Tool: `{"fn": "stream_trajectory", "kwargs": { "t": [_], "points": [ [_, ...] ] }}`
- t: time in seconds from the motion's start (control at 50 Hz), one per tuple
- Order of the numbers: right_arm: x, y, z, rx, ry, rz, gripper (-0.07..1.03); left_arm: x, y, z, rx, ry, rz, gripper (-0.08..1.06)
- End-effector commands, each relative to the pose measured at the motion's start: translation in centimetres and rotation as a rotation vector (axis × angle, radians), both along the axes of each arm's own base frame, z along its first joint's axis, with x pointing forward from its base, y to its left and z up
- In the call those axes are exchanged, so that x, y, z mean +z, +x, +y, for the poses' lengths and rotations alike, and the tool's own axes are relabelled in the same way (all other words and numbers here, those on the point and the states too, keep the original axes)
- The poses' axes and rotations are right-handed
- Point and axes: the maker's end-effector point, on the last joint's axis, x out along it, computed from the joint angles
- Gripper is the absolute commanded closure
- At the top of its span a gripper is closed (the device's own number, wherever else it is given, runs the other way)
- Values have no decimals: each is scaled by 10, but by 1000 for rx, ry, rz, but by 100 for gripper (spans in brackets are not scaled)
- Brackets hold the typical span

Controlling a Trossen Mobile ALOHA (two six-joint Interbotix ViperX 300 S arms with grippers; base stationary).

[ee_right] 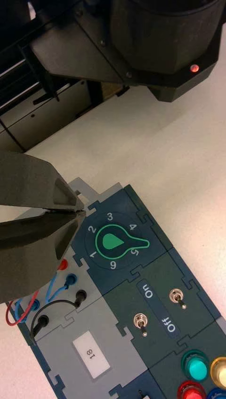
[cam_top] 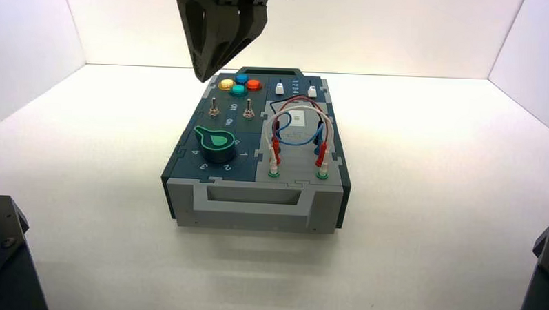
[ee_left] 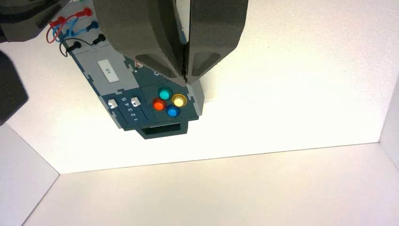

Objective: Turn the knob to position 2.

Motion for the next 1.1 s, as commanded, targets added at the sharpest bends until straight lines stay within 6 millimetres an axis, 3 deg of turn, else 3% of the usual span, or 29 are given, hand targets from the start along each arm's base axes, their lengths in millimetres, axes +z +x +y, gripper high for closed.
{"fn": "stream_trajectory", "kwargs": {
  "t": [0.02,0.18,0.58,1.1],
  "points": [
    [17,5,10,4,41,-21,98,8,1,0,3,-6,-24,101],
    [19,9,18,6,48,-24,98,9,0,1,4,-8,-26,101],
    [-1,11,31,24,-18,11,98,9,0,1,2,-6,-24,101],
    [-4,10,28,24,-28,15,98,10,-3,1,1,-9,-33,101]
  ]
}}
